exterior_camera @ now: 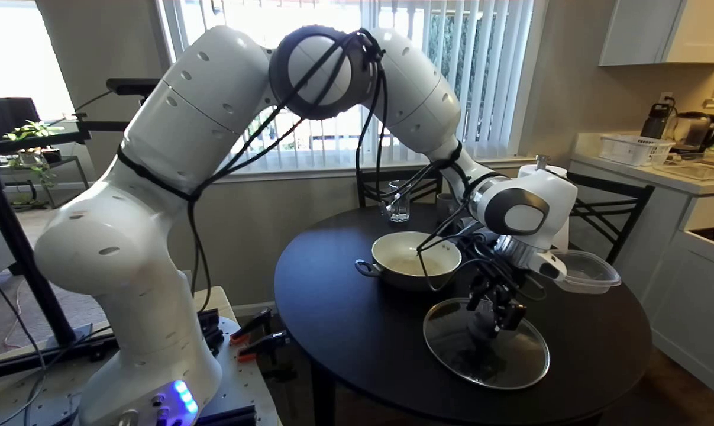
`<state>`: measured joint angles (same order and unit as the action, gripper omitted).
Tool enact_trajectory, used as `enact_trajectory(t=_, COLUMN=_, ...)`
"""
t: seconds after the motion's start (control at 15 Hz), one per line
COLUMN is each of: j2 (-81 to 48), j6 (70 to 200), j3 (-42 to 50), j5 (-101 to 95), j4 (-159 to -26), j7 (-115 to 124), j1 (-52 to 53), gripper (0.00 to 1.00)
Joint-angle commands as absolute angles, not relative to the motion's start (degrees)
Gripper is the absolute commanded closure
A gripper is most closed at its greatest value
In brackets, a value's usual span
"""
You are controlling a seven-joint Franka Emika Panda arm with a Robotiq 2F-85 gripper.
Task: Put the lid on the pot
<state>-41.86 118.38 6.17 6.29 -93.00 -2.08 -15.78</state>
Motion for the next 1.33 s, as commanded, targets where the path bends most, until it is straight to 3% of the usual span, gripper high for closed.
enact_trajectory(t=0.0, j2=-42.2, j6=117.0, j3=6.3, j5=6.6, j4=-91.7, j7=-2.6, j1=-15.9, gripper=0.34)
enact_trajectory(t=0.07, j2=-42.2, j6=117.2, j3=6.3, j5=6.6, j4=-91.7, j7=-2.5, j1=-15.8, gripper=0.35)
enact_trajectory(t=0.4, j2=-42.2, j6=117.8, j3=6.4, j5=6.4, j4=-91.5, j7=-2.3, j1=-15.7, gripper=0.68)
enact_trajectory(t=1.27, j2=-35.0, j6=118.2, j3=10.7, j5=-2.8, j4=-95.9, j7=3.7, j1=-9.6, gripper=0.68)
